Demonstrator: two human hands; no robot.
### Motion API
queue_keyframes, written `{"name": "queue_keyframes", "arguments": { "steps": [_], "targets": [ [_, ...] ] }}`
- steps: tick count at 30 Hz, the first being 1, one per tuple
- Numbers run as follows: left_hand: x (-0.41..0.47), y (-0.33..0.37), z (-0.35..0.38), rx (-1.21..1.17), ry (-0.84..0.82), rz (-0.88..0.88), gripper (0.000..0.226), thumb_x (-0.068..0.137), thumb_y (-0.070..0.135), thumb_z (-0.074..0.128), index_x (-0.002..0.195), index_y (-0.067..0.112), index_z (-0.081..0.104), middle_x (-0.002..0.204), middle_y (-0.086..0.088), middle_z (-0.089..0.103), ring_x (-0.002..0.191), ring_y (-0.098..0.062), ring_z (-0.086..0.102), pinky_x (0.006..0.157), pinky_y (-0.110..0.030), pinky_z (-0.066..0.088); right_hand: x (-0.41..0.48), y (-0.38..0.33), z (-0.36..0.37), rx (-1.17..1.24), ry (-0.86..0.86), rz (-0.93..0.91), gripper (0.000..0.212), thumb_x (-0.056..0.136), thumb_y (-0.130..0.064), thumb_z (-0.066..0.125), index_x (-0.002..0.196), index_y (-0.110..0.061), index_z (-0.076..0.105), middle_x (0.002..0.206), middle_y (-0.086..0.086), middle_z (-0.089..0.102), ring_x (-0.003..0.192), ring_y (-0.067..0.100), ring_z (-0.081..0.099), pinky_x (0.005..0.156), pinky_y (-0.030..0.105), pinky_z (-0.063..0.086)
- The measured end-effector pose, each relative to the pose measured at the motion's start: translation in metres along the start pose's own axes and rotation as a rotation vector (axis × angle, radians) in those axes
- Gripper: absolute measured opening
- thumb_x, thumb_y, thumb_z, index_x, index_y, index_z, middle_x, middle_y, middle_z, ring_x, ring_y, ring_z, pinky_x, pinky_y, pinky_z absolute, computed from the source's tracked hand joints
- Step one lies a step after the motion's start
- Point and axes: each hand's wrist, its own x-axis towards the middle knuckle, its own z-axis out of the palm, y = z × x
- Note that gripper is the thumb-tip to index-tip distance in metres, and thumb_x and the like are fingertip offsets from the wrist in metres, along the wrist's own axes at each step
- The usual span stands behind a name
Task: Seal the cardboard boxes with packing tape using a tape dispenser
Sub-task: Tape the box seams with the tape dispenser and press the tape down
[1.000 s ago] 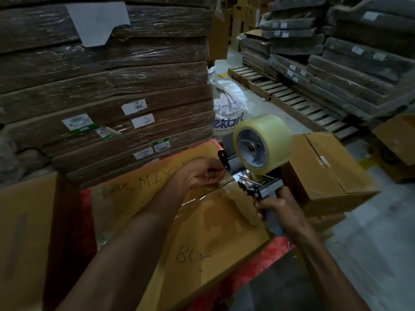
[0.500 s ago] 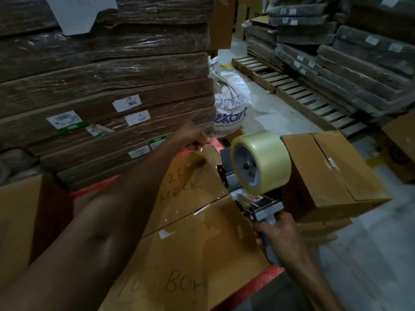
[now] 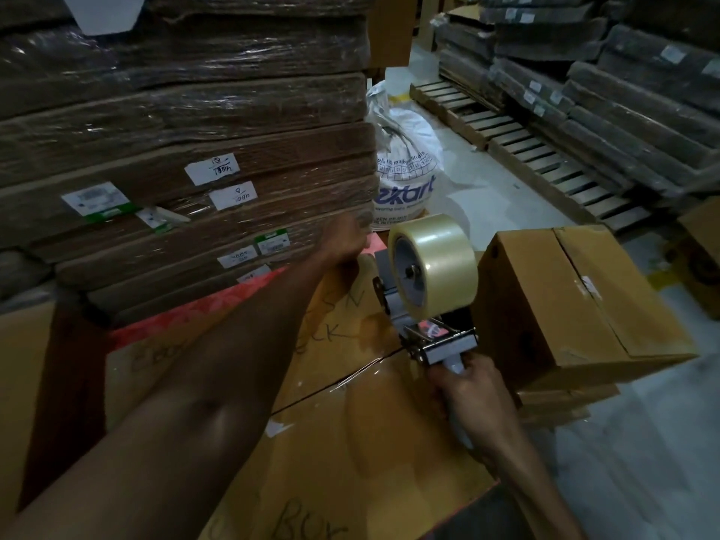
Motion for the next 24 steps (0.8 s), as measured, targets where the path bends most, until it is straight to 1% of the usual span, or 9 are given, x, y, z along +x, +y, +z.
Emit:
{"name": "queue_keyframes", "arguments": {
  "steps": [2, 6, 8, 10, 12, 14, 17, 21, 24],
  "targets": [
    [0.002, -0.003, 0.000, -0.026, 0.004, -0.018, 0.006, 0.092, 0.011, 0.067, 0.096, 0.008, 0.068, 0.090, -0.012, 0.062, 0.082, -0.021, 0.056, 0.061, -0.028, 0.037, 0.002, 0.000, 0.000, 0.013, -0.008, 0.004, 0.023, 0.091, -0.013, 0.064, 0.068, -0.011, 0.062, 0.062, 0.009, 0.059, 0.058, 0.028, 0.052, 0.058, 0.041, 0.041],
    [0.007, -0.011, 0.004, -0.085, -0.029, -0.038, 0.008, 0.089, 0.010, 0.069, 0.086, 0.003, 0.069, 0.103, -0.027, 0.068, 0.088, -0.038, 0.064, 0.065, -0.032, 0.041, 0.003, -0.003, 0.001, 0.023, -0.015, 0.010, 0.024, 0.077, -0.033, 0.063, 0.065, -0.012, 0.060, 0.061, 0.009, 0.058, 0.057, 0.029, 0.051, 0.057, 0.042, 0.040],
    [0.011, -0.015, 0.006, -0.124, -0.041, -0.052, 0.006, 0.089, 0.009, 0.069, 0.083, 0.006, 0.067, 0.097, -0.025, 0.068, 0.079, -0.031, 0.061, 0.066, -0.033, 0.044, 0.004, -0.003, 0.001, 0.024, -0.024, 0.007, 0.025, 0.081, -0.028, 0.065, 0.065, -0.010, 0.061, 0.061, 0.010, 0.058, 0.057, 0.030, 0.051, 0.057, 0.042, 0.040],
    [0.012, -0.015, 0.007, -0.148, -0.046, -0.090, 0.008, 0.089, 0.006, 0.066, 0.090, -0.002, 0.068, 0.080, -0.017, 0.061, 0.072, -0.021, 0.054, 0.059, -0.030, 0.040, 0.006, 0.000, 0.001, 0.004, -0.027, 0.008, 0.025, 0.089, -0.018, 0.066, 0.068, -0.004, 0.062, 0.061, 0.010, 0.058, 0.057, 0.029, 0.051, 0.057, 0.041, 0.040],
    [0.013, -0.015, 0.009, -0.163, -0.053, -0.123, 0.008, 0.089, 0.003, 0.064, 0.094, -0.002, 0.068, 0.080, -0.012, 0.058, 0.073, -0.021, 0.053, 0.059, -0.029, 0.038, 0.008, 0.002, 0.002, -0.019, -0.029, 0.007, 0.026, 0.090, -0.016, 0.066, 0.069, -0.001, 0.062, 0.061, 0.011, 0.057, 0.056, 0.028, 0.051, 0.056, 0.041, 0.040],
    [0.014, -0.014, 0.010, -0.176, -0.088, -0.139, 0.003, 0.091, 0.005, 0.063, 0.090, 0.005, 0.065, 0.090, -0.014, 0.061, 0.082, -0.024, 0.055, 0.066, -0.031, 0.042, 0.009, 0.001, 0.003, -0.025, -0.028, 0.013, 0.027, 0.089, -0.016, 0.067, 0.064, -0.008, 0.061, 0.058, 0.010, 0.056, 0.054, 0.027, 0.050, 0.056, 0.041, 0.040],
    [0.015, -0.016, 0.009, -0.200, -0.124, -0.217, 0.019, 0.097, 0.010, 0.060, 0.078, 0.013, 0.056, 0.093, -0.012, 0.058, 0.084, -0.022, 0.055, 0.071, -0.030, 0.046, 0.010, -0.002, 0.003, -0.022, -0.043, 0.041, 0.031, 0.091, -0.017, 0.065, 0.061, -0.014, 0.058, 0.055, 0.010, 0.053, 0.052, 0.026, 0.047, 0.055, 0.040, 0.040],
    [0.014, -0.019, 0.010, -0.243, -0.132, -0.211, 0.007, 0.094, 0.011, 0.064, 0.090, 0.006, 0.063, 0.101, -0.016, 0.064, 0.098, -0.029, 0.062, 0.089, -0.040, 0.053, 0.008, -0.005, 0.004, -0.020, -0.037, 0.070, 0.028, 0.092, -0.017, 0.064, 0.064, -0.015, 0.059, 0.057, 0.007, 0.054, 0.053, 0.025, 0.049, 0.056, 0.040, 0.041],
    [0.008, -0.016, 0.016, -0.029, 0.070, -0.069, 0.005, 0.089, 0.003, 0.066, 0.087, 0.007, 0.068, 0.089, -0.013, 0.068, 0.085, -0.026, 0.067, 0.065, -0.033, 0.049, 0.007, -0.008, 0.004, -0.005, -0.027, 0.082, 0.027, 0.091, -0.016, 0.065, 0.064, -0.016, 0.060, 0.056, 0.006, 0.056, 0.052, 0.024, 0.051, 0.056, 0.040, 0.042]
  ]
}}
